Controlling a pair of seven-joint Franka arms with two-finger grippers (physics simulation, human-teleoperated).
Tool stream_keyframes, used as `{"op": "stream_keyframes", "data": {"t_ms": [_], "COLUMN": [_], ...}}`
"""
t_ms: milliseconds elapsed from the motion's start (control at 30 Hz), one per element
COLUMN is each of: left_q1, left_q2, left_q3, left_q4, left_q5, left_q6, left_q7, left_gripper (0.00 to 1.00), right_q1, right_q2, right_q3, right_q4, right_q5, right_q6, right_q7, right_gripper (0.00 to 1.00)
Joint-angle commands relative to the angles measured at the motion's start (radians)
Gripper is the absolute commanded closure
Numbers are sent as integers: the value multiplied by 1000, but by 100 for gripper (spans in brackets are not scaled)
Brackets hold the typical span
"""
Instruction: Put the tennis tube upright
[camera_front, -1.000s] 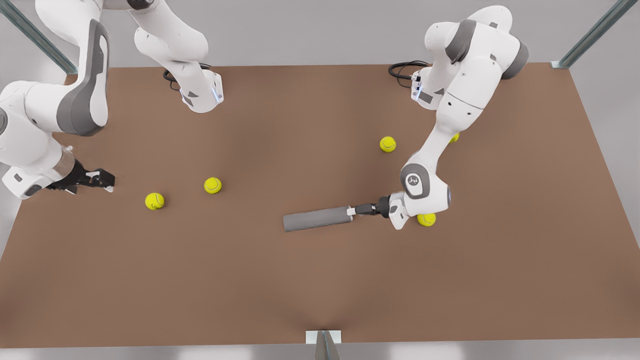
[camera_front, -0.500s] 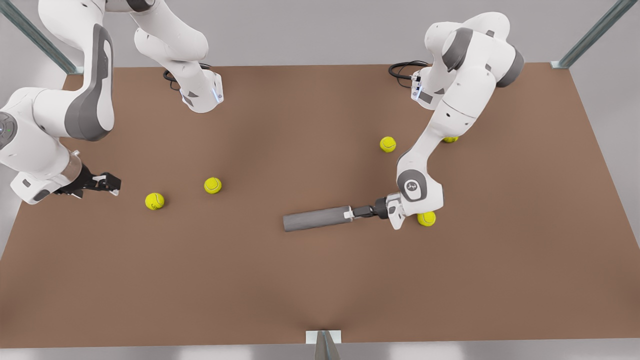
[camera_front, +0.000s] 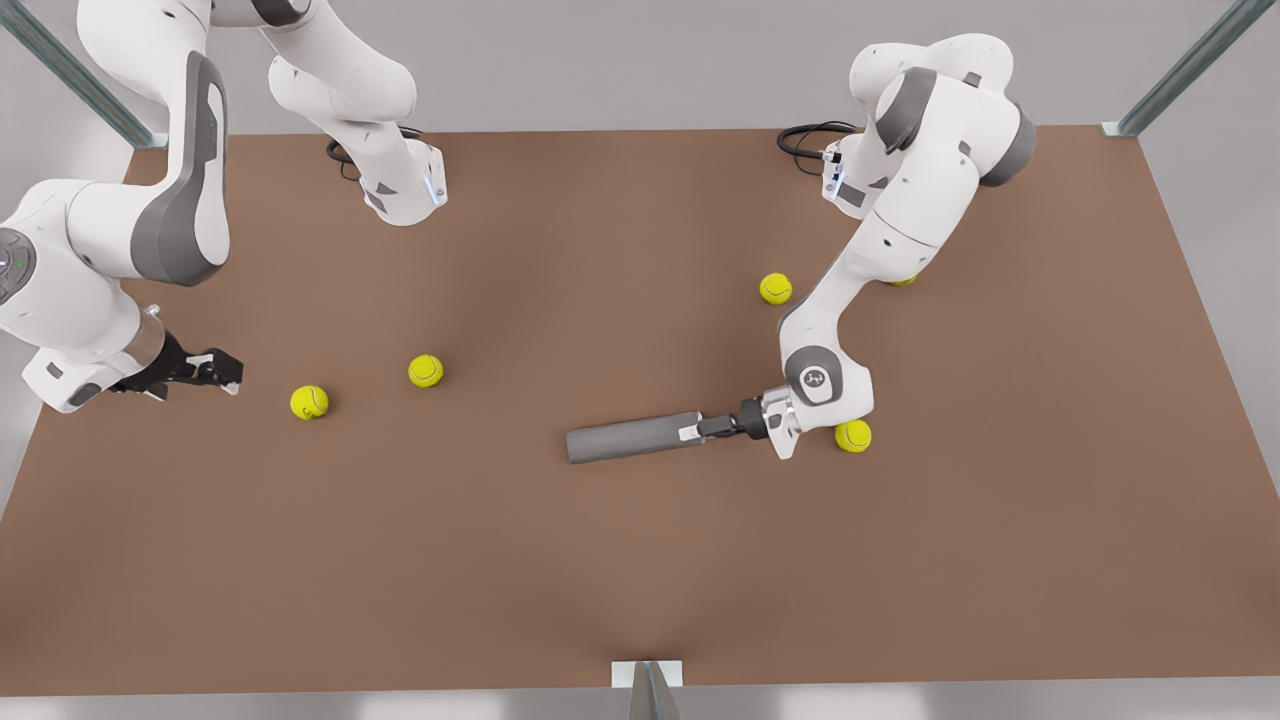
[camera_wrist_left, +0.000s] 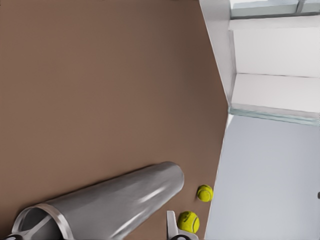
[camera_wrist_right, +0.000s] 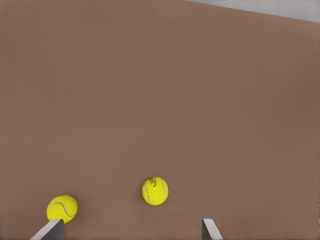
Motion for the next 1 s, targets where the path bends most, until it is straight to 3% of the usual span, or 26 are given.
{"op": "stream_keyframes", "data": {"t_ms": [0,233,300,433,700,967], "left_q1": [-5,-12,-10,-4,10,8], "left_q2": [0,12,18,17,12,11], "left_q3": [-1,-1,-1,-1,-2,-21], "left_q4": [0,23,29,29,38,71], "left_q5": [-39,-52,-52,-52,-52,-96], "left_q6": [0,0,0,-5,-37,-38], "left_q7": [1,1,1,2,7,13], "left_gripper": [1,3,12,39,53,55], "right_q1": [0,-1,-1,-1,-1,-3], "right_q2": [0,1,1,1,4,6], "right_q3": [-1,0,0,-1,-1,0], "right_q4": [0,-2,-2,-3,-3,-6], "right_q5": [0,0,0,0,0,5], "right_q6": [0,-3,-2,-2,0,-2], "right_q7": [0,-1,-1,-1,-1,-1], "right_gripper": [0,0,0,0,0,0]}}
